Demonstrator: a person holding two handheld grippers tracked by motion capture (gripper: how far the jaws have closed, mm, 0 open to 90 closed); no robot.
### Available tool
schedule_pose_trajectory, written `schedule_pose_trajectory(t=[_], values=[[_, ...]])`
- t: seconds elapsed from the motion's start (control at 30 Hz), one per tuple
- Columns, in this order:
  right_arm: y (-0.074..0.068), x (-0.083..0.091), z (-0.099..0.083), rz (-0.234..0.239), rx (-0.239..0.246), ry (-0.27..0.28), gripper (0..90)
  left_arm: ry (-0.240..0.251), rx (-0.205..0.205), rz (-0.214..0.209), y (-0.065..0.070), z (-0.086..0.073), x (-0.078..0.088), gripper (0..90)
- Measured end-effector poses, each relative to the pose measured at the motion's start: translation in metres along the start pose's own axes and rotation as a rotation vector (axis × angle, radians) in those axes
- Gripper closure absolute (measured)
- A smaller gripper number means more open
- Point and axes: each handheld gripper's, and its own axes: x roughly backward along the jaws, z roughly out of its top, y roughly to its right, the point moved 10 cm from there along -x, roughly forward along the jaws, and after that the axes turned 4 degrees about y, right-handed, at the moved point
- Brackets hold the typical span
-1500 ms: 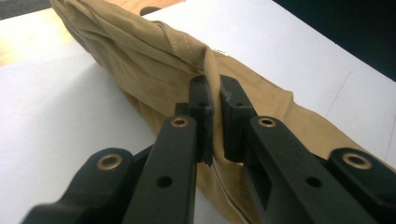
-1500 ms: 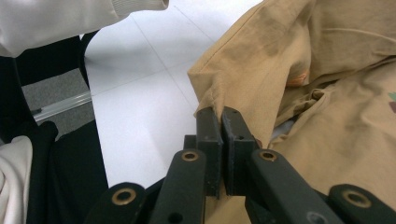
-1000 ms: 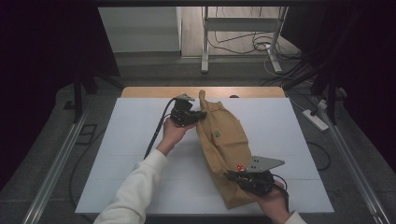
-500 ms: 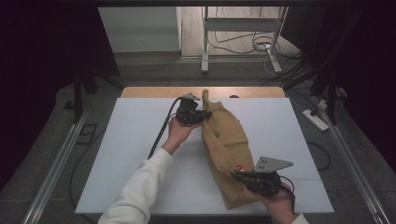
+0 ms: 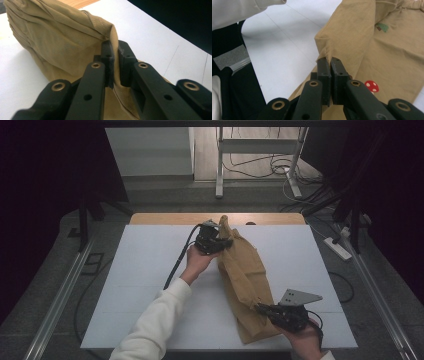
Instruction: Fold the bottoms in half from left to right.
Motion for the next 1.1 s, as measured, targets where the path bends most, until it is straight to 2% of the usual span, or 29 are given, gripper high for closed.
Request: schedule_pose_trajectory(t=[0.57,0.93,1.07,1.1], values=[[0.008,0.012,-0.012,-0.028,-0.039,-0.012,86.4,-0.012,-0.003,-0.011,0.010,-0.002,-0.018,83.5],[0.008,0.010,-0.015,-0.031,-0.029,-0.030,86.3,-0.014,0.006,-0.015,0.012,-0.002,-0.026,82.5],[0.009,0.010,-0.015,-0.034,-0.029,-0.033,86.1,-0.011,0.010,-0.009,0.013,-0.001,-0.029,79.4],[0.009,0.010,-0.015,-0.035,-0.027,-0.034,84.6,-0.006,0.013,-0.013,0.014,-0.001,-0.029,74.1]])
